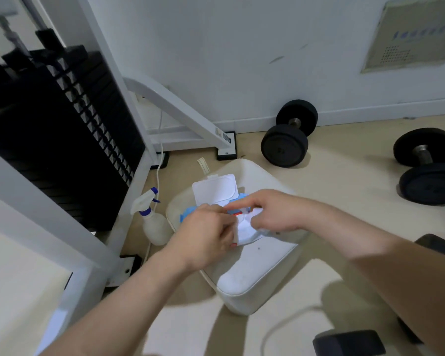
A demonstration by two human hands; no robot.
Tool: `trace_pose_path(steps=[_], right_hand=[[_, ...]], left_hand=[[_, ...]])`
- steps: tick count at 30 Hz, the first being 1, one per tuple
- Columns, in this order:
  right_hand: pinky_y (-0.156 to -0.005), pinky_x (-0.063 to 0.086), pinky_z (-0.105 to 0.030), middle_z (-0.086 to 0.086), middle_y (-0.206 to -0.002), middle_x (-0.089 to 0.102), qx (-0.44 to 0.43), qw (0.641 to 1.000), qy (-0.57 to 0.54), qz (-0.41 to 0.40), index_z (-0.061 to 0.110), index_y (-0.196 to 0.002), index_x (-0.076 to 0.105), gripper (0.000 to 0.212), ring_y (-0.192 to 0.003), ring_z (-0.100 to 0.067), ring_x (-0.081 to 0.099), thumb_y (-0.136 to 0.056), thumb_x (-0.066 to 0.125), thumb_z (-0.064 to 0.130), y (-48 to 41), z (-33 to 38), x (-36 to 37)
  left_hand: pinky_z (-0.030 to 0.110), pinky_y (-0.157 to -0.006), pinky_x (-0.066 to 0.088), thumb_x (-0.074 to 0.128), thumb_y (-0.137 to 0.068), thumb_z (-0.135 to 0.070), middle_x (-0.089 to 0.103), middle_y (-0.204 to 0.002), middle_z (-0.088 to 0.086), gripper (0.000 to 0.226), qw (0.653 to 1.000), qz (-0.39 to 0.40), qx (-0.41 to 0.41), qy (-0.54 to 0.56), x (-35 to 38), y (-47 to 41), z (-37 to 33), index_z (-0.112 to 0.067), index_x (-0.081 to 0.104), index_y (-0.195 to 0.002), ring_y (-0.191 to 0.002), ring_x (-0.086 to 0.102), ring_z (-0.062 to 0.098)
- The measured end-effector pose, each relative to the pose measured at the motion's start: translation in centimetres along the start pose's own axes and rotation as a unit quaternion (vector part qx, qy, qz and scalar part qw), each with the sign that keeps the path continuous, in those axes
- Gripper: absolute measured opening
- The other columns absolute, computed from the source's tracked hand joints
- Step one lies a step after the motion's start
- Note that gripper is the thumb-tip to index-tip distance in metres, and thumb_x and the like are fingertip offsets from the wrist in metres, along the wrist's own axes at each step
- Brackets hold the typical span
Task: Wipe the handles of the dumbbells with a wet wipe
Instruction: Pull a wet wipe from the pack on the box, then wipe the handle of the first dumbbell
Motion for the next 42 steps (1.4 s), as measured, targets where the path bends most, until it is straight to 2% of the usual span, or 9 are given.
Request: trace_pose_path(steps=[2,6,13,21,25,29,31,35,42], right_hand=[[-0.071,0.046,-0.028,0.011,-0.097,0.050,-0.002,0.995,0.095,0.004,0.056,-0.126,0.047,0.064,-0.082,-0.015,0.050,-0.082,0.039,0.010,0.2,0.4,0.7],[-0.077,0.047,-0.030,0.010,-0.094,0.053,-0.021,0.985,0.171,0.023,0.052,-0.130,0.043,0.062,-0.089,-0.017,0.051,-0.083,0.040,0.013,0.3,0.4,1.5],[-0.051,0.036,-0.018,0.016,-0.053,0.047,-0.020,0.989,-0.098,-0.109,0.023,-0.090,0.069,0.031,-0.049,-0.005,0.039,-0.077,0.053,-0.001,1.9,-0.9,-4.6],[-0.074,0.043,-0.034,0.000,-0.098,0.056,-0.106,0.912,0.393,-0.048,0.022,-0.107,0.057,0.025,-0.091,-0.023,0.056,-0.087,0.043,0.014,1.1,3.1,2.2],[-0.068,0.048,-0.027,0.002,-0.083,0.061,0.027,0.991,-0.093,-0.092,0.019,-0.104,0.062,0.023,-0.072,-0.016,0.057,-0.086,0.058,0.005,3.4,1.0,-1.0],[-0.063,0.045,-0.028,-0.009,-0.072,0.065,0.089,0.848,-0.492,-0.177,0.012,-0.079,0.067,0.009,-0.067,-0.022,0.055,-0.076,0.070,0.004,10.3,1.6,-4.2],[-0.058,0.046,-0.026,-0.011,-0.072,0.063,0.124,0.814,-0.524,-0.219,0.012,-0.073,0.067,0.007,-0.066,-0.021,0.056,-0.079,0.070,0.010,14.6,2.6,-5.1],[-0.059,0.040,-0.034,-0.012,-0.061,0.049,0.201,0.791,-0.471,-0.334,0.012,-0.058,0.051,0.038,-0.059,-0.020,0.047,-0.088,0.063,0.031,24.4,5.1,-7.1],[-0.056,0.036,-0.026,-0.017,-0.059,0.046,0.183,0.828,-0.466,-0.253,0.020,-0.075,0.062,0.015,-0.056,-0.015,0.045,-0.075,0.072,0.031,38.2,11.5,-10.6]], left_hand=[[0.031,-0.079,0.046,0.054,-0.082,-0.019,0.064,-0.094,0.001,0.019,0.987,-0.112,-0.086,0.080,-2.9,0.2,2.7,-0.020,0.071,-0.091,-0.087,0.056,0.017],[0.022,-0.088,0.048,0.072,-0.080,-0.031,0.050,-0.131,-0.003,0.078,0.941,-0.112,-0.234,0.216,-2.9,-0.5,6.9,-0.025,0.030,-0.146,-0.116,0.052,0.017],[0.017,-0.084,0.043,0.057,-0.082,-0.056,0.065,-0.096,-0.018,0.033,0.980,-0.131,-0.035,0.143,-1.6,1.9,1.7,-0.029,0.076,-0.089,-0.094,0.058,0.002],[0.043,-0.100,0.042,0.037,-0.092,-0.048,0.060,-0.121,-0.007,0.041,0.988,-0.072,0.004,-0.135,0.6,2.6,0.7,-0.028,0.069,-0.107,-0.116,0.055,0.015],[0.038,-0.106,0.033,0.036,-0.086,-0.053,0.057,-0.120,-0.016,0.039,0.993,0.051,-0.101,0.029,-0.9,0.1,0.4,-0.033,0.068,-0.097,-0.116,0.049,0.003],[0.031,-0.098,0.045,0.069,-0.070,-0.048,0.068,-0.114,-0.007,0.051,0.834,0.101,-0.218,0.497,-3.3,1.7,-6.1,-0.028,0.058,-0.116,-0.111,0.061,0.013],[0.034,-0.086,0.051,0.075,-0.065,-0.046,0.070,-0.106,0.008,0.054,0.759,0.077,-0.282,0.582,-5.2,3.4,-9.5,-0.025,0.059,-0.112,-0.095,0.068,0.021],[0.023,-0.058,0.046,0.070,-0.082,-0.018,0.071,-0.077,0.006,0.001,0.737,0.059,-0.319,0.593,-9.9,5.4,-17.3,-0.017,0.071,-0.082,-0.062,0.061,0.013],[0.026,-0.066,0.042,0.059,-0.094,-0.030,0.059,-0.070,0.013,0.035,0.697,0.055,-0.404,0.590,-16.1,8.0,-27.7,-0.003,0.062,-0.071,-0.067,0.052,0.019]])
Point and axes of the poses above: each hand's wrist, its own y-axis away from the middle knuckle, its own x-axis out of the palm, z = x × y, the point moved 10 cm from there along -y, towards the middle knuckle
